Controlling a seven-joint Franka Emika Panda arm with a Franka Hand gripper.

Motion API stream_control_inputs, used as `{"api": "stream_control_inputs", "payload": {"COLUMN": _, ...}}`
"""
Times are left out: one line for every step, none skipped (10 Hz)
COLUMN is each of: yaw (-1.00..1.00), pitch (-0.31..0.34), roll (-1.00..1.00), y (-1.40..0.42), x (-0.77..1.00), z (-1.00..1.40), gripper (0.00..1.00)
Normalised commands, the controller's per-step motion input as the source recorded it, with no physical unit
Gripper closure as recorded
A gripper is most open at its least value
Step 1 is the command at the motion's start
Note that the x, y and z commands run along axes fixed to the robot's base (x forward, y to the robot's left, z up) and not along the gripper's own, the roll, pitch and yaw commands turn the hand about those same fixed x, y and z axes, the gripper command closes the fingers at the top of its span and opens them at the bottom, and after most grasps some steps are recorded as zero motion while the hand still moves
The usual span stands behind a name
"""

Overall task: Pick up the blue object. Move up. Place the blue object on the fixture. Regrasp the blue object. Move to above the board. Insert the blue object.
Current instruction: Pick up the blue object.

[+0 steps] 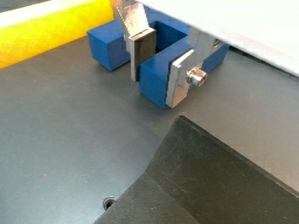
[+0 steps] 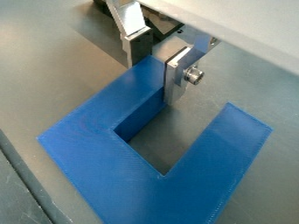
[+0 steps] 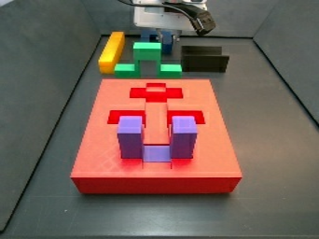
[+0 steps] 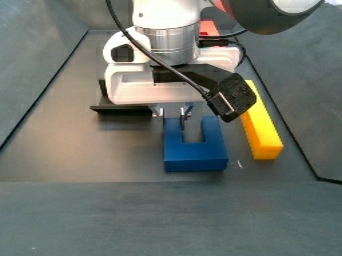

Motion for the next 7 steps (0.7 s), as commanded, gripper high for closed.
{"api": "stream_control_inputs", "payload": {"yaw": 0.0, "pitch": 0.0, "roll": 0.0, "y": 0.0, "x": 0.0, "z": 0.0, "gripper": 1.0}}
{"api": "stream_control_inputs", "payload": {"yaw": 0.0, "pitch": 0.0, "roll": 0.0, "y": 0.0, "x": 0.0, "z": 0.0, "gripper": 1.0}}
{"api": "stream_control_inputs", "payload": {"yaw": 0.0, "pitch": 0.0, "roll": 0.0, "y": 0.0, "x": 0.0, "z": 0.0, "gripper": 1.0}}
{"api": "stream_control_inputs", "payload": {"yaw": 0.0, "pitch": 0.0, "roll": 0.0, "y": 0.0, "x": 0.0, "z": 0.0, "gripper": 1.0}}
{"api": "stream_control_inputs", "payload": {"yaw": 0.0, "pitch": 0.0, "roll": 0.0, "y": 0.0, "x": 0.0, "z": 0.0, "gripper": 1.0}}
{"api": "stream_control_inputs", "payload": {"yaw": 0.0, "pitch": 0.0, "roll": 0.0, "y": 0.0, "x": 0.0, "z": 0.0, "gripper": 1.0}}
{"api": "stream_control_inputs", "payload": {"yaw": 0.0, "pitch": 0.0, "roll": 0.0, "y": 0.0, "x": 0.0, "z": 0.0, "gripper": 1.0}}
